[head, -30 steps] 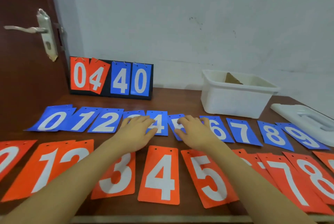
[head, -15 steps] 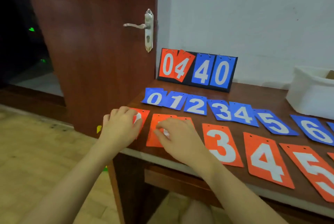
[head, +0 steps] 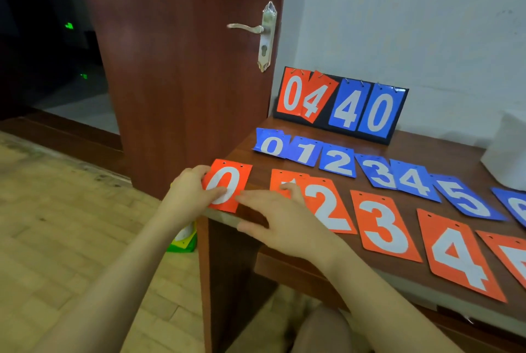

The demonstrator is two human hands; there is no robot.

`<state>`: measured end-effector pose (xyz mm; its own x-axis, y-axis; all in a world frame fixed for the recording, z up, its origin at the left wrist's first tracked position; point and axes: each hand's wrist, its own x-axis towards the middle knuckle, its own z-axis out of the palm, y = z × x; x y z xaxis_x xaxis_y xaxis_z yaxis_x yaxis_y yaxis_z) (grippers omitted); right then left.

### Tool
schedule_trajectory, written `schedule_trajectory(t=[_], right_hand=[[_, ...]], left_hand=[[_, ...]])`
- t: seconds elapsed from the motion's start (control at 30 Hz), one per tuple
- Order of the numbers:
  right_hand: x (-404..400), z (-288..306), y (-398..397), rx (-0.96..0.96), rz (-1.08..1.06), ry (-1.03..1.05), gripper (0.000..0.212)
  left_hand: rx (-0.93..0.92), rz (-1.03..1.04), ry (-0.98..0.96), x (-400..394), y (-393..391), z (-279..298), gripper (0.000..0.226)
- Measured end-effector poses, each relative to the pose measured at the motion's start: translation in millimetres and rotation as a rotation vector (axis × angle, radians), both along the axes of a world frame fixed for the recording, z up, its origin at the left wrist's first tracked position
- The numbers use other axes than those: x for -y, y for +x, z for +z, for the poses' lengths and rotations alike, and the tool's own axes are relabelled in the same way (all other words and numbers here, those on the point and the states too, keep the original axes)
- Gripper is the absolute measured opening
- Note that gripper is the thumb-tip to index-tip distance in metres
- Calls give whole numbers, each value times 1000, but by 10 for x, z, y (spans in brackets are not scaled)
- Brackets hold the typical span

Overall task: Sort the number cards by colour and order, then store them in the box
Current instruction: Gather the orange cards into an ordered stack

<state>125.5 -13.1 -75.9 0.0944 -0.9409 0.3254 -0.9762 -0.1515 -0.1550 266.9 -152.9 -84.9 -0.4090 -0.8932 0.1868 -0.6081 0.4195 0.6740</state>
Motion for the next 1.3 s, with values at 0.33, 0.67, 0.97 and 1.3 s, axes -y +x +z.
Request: schedule_trajectory(t=[0.33, 0.67, 0.97, 1.3], right_hand=[[-296, -44, -133, 15, -74, -2, 42], [-267, 134, -167, 413, -260, -603, 26], [-490, 67, -337, 227, -30, -249, 50], [-781, 17, -746, 90, -174, 80, 65]], left_hand=[[-351, 127, -212, -373, 74, 52, 39], [-491, 68, -113, -619, -104, 76, 33], [-623, -70, 164, -777, -496, 102, 47], [-437, 48, -54, -731, -499, 48, 34]])
